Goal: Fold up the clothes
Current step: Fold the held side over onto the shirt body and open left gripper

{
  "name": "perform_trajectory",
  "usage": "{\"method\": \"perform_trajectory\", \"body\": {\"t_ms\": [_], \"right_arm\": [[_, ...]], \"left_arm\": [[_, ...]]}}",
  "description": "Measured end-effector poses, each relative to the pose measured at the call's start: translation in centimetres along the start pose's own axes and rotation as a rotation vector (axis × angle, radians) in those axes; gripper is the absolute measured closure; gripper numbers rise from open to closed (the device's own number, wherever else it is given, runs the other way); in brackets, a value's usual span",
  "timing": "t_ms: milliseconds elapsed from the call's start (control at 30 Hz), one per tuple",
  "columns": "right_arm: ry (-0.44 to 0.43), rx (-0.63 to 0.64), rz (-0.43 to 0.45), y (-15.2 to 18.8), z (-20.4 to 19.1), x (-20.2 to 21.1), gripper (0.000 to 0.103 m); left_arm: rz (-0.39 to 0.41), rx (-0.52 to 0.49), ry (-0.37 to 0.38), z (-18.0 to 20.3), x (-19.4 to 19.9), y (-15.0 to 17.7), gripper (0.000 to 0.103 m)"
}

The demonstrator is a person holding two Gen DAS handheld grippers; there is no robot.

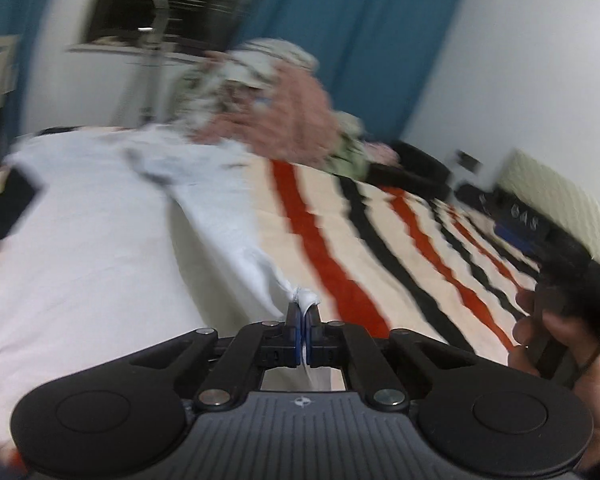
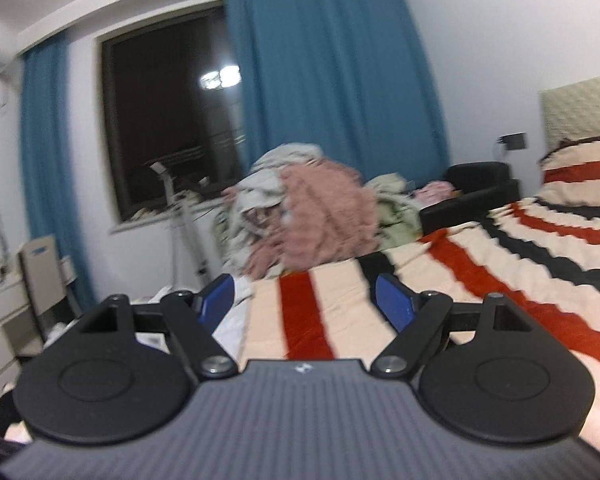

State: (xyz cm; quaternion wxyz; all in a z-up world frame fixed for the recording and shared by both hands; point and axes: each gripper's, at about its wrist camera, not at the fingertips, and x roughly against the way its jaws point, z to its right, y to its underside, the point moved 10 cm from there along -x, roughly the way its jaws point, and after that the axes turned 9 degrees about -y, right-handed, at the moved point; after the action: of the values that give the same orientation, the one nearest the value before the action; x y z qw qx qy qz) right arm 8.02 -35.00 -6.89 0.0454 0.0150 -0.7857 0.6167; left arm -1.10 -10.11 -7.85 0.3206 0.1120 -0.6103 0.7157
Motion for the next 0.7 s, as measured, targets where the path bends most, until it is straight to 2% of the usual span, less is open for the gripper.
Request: {"method": "perform_trajectory", "body": {"t_ms": [67, 200, 267, 367, 467, 533, 600, 700], "right_arm": [[-0.037, 0.004, -0.041, 0.6, -1.4, -0.3, 0.023], [-0.103, 0.001, -0.125, 2.1, -4.0, -0.8, 0.024], [-0.127, 0.003, -0.156, 2.8, -5.1, -0.8, 0.024], [-0.147, 0.004, -0.179, 3.6, -6.4, -0.5, 0.024], [-0.154, 0.019, -0.179, 3.8, -7.2, -0.3, 0.024], [-0.163, 0.020, -0.179, 3.9, -7.4, -0.4, 0.024], [-0.171, 0.018, -0.183, 4.1, -7.6, -0.4, 0.024], [-0.175, 0.019, -0.194, 4.4, -7.7, -0.7, 0.024]], "left_arm": [[-0.035, 0.053, -0.073, -3.4, 1.0, 1.1, 0.103], [-0.128, 0.058, -0.223, -8.2, 0.3, 3.5, 0.103], [-0.168, 0.051, -0.256, -9.4, -0.3, 4.2, 0.103], [-0.162, 0.029, -0.237, -9.6, 0.0, 4.2, 0.101], [-0.134, -0.019, -0.219, -8.7, 0.6, 3.6, 0.088], [-0.115, -0.040, -0.210, -8.1, 0.5, 2.7, 0.073], [-0.087, -0.066, -0.205, -7.4, 0.7, 1.6, 0.053], [-0.012, -0.093, -0.199, -6.9, 0.9, -1.1, 0.041]]}}
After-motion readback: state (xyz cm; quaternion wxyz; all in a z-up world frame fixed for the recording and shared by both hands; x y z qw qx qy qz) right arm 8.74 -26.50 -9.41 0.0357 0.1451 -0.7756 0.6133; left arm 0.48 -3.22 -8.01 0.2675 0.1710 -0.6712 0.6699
